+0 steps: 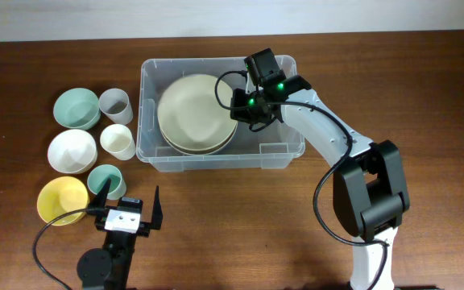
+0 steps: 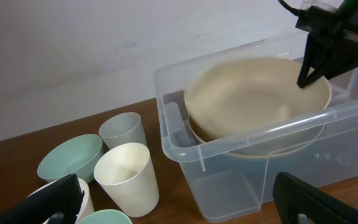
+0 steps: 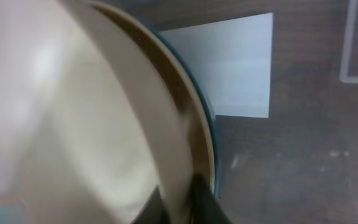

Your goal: Pack container

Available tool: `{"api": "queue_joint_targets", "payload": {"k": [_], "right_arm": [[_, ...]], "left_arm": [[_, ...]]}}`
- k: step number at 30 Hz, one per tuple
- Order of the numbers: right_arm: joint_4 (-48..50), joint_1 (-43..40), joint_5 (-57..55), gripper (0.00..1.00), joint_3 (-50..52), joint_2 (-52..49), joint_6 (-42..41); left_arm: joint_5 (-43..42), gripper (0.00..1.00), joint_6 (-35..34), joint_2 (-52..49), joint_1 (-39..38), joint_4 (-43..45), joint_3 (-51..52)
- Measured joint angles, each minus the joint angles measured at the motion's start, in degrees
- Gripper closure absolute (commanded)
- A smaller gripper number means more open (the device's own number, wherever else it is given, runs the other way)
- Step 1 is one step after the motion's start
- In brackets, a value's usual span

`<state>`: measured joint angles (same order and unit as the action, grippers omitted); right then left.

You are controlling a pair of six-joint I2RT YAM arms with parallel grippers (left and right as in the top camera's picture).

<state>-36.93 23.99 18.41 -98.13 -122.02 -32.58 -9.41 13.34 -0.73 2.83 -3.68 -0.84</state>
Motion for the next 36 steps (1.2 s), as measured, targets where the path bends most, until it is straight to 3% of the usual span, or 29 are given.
{"api": "queue_joint_targets", "payload": {"k": [15, 18, 21, 25, 30, 36], "right_arm": [[0.0, 0.0, 1.6, 0.95, 0.0, -0.1, -0.2], [0.0, 0.0, 2.1, 0.89, 0.0, -0.1, -0.2], [-0.1, 0.0, 2.3, 0.71, 0.0, -0.1, -0.4], [-0.3, 0.0, 2.7, 0.57, 0.0, -0.1, -0.3], [-0.3, 0.0, 3.1, 0.51, 0.0, -0.1, -0.4], [-0.3, -0.1, 3.1, 0.5, 0.0, -0.1, -0.4]], "left_arm": [[0.0, 0.0, 0.0, 0.0, 0.0, 0.0, 0.0], [0.0, 0.0, 0.0, 0.0, 0.0, 0.0, 0.0], [0.0, 0.0, 0.0, 0.0, 0.0, 0.0, 0.0], [0.0, 0.0, 0.0, 0.0, 0.0, 0.0, 0.0], [0.0, 0.0, 0.0, 0.0, 0.0, 0.0, 0.0], [0.0, 0.0, 0.0, 0.0, 0.0, 0.0, 0.0]]}}
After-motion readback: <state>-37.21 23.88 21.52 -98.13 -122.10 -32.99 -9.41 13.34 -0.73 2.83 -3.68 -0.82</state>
